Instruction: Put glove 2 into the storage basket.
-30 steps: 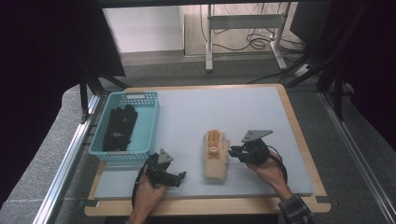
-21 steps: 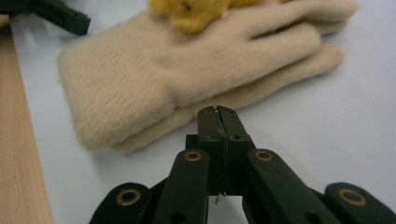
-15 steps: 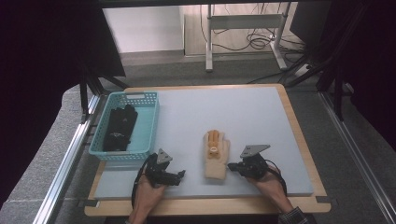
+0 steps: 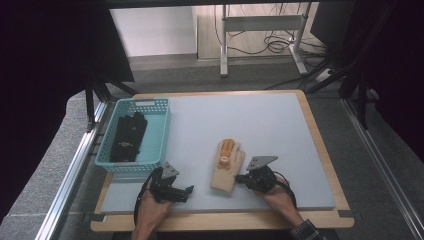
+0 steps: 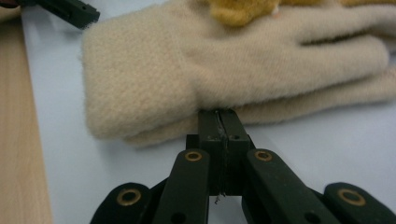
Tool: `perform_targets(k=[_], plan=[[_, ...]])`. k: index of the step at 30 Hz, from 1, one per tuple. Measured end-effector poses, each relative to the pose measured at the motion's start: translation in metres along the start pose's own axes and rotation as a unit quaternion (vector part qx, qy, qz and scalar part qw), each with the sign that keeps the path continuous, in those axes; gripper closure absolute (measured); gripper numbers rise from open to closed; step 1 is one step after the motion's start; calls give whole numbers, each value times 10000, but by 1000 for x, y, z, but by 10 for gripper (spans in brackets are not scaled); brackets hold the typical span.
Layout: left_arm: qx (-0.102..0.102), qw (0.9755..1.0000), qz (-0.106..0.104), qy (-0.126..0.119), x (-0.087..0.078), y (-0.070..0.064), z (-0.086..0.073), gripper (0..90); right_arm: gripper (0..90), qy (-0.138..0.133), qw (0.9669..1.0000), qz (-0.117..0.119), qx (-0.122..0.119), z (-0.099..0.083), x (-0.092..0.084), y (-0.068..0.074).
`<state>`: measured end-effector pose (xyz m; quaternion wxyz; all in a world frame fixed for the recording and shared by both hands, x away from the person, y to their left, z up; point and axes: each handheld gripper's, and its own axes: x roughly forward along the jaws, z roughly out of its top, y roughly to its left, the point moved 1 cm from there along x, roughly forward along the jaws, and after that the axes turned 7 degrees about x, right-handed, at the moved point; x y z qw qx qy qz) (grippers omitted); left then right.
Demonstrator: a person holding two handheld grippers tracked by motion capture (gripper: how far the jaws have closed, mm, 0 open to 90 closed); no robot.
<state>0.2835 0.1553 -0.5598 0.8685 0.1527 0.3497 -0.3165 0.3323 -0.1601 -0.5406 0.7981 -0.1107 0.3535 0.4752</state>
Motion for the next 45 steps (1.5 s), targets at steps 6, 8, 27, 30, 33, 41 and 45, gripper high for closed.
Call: perform_targets(k=[6,8,27,30,33,41,45], plan=[[18,10000,-11,-9,0,0,0,16,882,-8,10000,-37,56,13,17,5],[11,10000,-11,-10,0,0,-1,16,882,-14,10000,-57,67,17,22,7],[-57,9999,56,-113,0,-2,-3,20,792,-168,9994,-260,-167,32,35,17],[-53,9999,56,-109,0,-2,-3,20,762,-211,9990,-349,-194,30,28,14],[-56,9999,56,-110,0,-2,-3,20,702,-234,9982,-514,-184,27,16,8],[-67,9999,53,-106,0,-2,-3,19,474,-339,9946,-985,2,10,-21,-16],[-69,9999,54,-104,1,-2,-3,18,371,-391,9918,-1208,158,0,-35,-28]])
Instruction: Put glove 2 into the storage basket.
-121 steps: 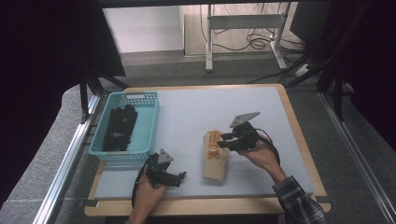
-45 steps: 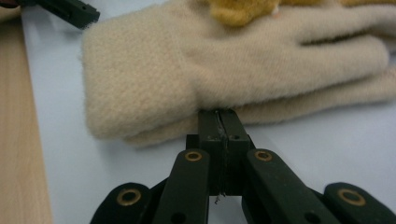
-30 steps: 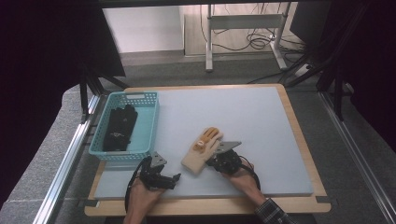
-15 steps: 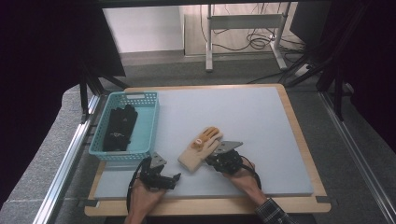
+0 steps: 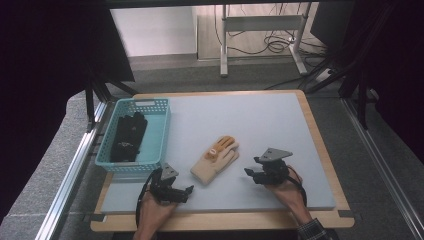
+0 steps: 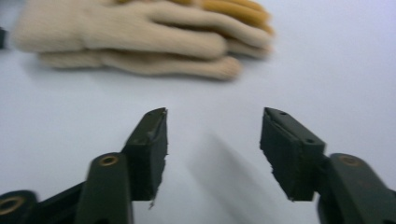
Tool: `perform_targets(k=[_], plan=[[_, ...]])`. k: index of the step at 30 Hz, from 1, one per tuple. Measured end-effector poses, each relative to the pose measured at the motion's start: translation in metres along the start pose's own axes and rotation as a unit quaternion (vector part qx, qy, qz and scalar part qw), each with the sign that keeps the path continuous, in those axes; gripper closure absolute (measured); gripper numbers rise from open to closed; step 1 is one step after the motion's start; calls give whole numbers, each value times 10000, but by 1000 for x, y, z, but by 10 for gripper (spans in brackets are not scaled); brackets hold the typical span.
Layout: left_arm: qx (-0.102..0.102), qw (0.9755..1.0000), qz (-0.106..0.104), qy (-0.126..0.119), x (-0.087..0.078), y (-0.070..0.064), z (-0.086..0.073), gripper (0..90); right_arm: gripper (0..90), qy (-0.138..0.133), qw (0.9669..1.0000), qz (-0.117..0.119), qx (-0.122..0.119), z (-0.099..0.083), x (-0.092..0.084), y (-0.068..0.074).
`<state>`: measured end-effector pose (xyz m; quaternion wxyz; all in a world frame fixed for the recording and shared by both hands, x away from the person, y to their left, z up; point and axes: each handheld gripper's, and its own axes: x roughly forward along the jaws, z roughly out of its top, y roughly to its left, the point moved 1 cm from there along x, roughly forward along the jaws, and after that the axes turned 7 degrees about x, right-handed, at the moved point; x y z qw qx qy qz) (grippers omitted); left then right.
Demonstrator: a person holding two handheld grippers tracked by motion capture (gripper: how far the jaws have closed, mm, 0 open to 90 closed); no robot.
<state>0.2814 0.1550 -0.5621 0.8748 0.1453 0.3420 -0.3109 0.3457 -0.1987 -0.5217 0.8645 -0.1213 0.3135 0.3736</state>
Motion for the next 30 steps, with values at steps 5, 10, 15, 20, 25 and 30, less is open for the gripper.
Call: perform_targets(k=[5,10,15,20,25,30], plan=[[-6,10000,3,-3,0,0,0,17,274,73,9995,-274,145,-10,-7,-17],[-30,10000,7,-22,0,0,0,17,205,147,9987,-448,186,-17,-6,-28],[-33,10000,4,-28,1,-1,0,16,164,322,9981,-440,295,-21,0,-32],[-32,10000,0,-22,0,0,0,16,143,379,9976,-400,427,-21,1,-35],[-19,10000,-11,5,0,0,1,16,142,376,9976,-399,431,-21,1,-35],[7,10000,-15,59,0,0,3,20,142,374,9976,-404,429,-21,1,-35]])
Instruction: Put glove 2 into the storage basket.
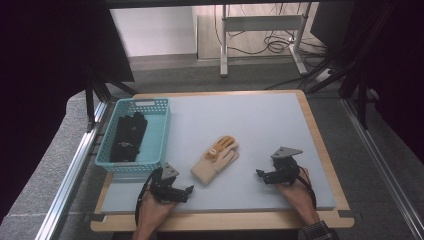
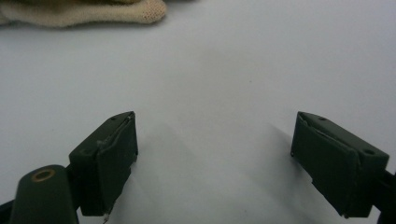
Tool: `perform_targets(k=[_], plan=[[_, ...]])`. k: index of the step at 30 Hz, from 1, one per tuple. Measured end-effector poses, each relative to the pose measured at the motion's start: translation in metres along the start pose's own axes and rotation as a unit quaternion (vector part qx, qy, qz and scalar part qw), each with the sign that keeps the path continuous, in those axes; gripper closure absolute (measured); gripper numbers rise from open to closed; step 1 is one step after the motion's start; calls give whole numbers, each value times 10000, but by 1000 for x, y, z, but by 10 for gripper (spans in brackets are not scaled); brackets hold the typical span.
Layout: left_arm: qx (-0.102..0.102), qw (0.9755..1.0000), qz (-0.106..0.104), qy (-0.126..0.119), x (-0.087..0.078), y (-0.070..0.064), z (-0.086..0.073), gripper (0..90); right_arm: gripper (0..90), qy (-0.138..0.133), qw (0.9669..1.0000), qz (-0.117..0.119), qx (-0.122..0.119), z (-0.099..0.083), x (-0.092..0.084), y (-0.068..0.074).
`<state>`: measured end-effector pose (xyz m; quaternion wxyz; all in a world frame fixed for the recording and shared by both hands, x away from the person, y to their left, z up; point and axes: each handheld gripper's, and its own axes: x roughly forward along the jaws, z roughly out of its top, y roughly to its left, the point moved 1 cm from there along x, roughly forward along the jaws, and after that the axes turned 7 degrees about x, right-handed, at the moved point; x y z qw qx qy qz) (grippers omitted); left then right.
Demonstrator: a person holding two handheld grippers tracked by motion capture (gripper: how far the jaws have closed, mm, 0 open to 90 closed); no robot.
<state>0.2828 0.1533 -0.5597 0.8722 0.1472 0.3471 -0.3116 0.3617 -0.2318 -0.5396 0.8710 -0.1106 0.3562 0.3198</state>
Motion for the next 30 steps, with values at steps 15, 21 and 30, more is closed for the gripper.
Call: perform_targets(k=[15,21,30], plan=[[0,9991,-424,-92,-1,-7,40,23,143,-8,10000,-4,-1,0,0,0],[53,9983,-577,-100,9,-8,67,20,142,-10,10000,-9,-4,0,0,0],[146,9981,-598,100,35,-8,98,30,143,-12,10000,-7,-2,0,0,0]])
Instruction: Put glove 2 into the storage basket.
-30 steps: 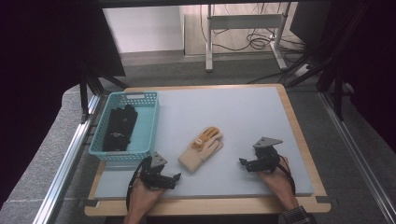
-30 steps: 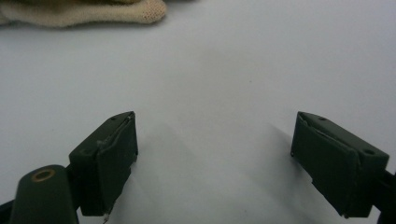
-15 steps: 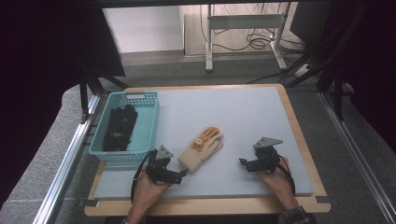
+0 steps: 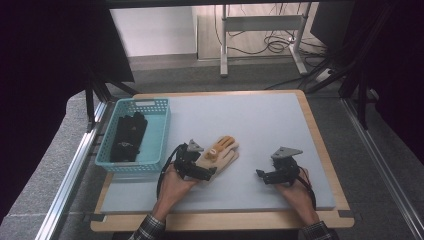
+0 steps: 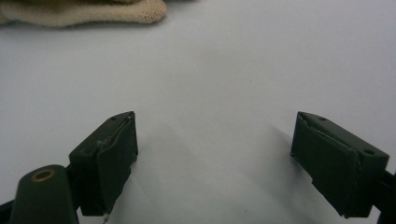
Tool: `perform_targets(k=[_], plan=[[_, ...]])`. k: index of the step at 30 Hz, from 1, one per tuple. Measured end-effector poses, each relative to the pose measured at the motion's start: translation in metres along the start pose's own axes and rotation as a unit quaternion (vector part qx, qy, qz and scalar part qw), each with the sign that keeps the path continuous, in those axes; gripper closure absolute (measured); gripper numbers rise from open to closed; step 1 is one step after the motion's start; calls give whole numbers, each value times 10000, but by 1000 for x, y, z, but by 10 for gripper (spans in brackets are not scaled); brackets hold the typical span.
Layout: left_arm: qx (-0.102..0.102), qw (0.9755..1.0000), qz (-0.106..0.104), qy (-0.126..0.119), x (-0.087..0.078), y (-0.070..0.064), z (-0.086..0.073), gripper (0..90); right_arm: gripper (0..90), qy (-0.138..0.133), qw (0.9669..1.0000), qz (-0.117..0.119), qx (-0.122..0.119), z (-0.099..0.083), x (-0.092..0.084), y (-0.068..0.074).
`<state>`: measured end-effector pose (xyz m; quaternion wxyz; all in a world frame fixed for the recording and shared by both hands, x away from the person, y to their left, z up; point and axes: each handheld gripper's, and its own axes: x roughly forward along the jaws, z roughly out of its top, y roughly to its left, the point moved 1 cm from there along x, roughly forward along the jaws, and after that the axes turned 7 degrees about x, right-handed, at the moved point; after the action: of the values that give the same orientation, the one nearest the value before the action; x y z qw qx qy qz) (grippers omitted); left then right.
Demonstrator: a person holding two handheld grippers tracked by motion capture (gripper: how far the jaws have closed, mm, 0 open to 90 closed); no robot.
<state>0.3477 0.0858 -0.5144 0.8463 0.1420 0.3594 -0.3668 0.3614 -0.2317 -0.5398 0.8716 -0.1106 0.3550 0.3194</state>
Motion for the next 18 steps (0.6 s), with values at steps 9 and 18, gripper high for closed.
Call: perform_targets(k=[9,18], plan=[[45,9994,-109,333,35,2,21,29,143,0,10000,0,1,0,0,0],[125,9976,-109,673,54,2,25,33,142,0,10000,1,2,0,0,0]])
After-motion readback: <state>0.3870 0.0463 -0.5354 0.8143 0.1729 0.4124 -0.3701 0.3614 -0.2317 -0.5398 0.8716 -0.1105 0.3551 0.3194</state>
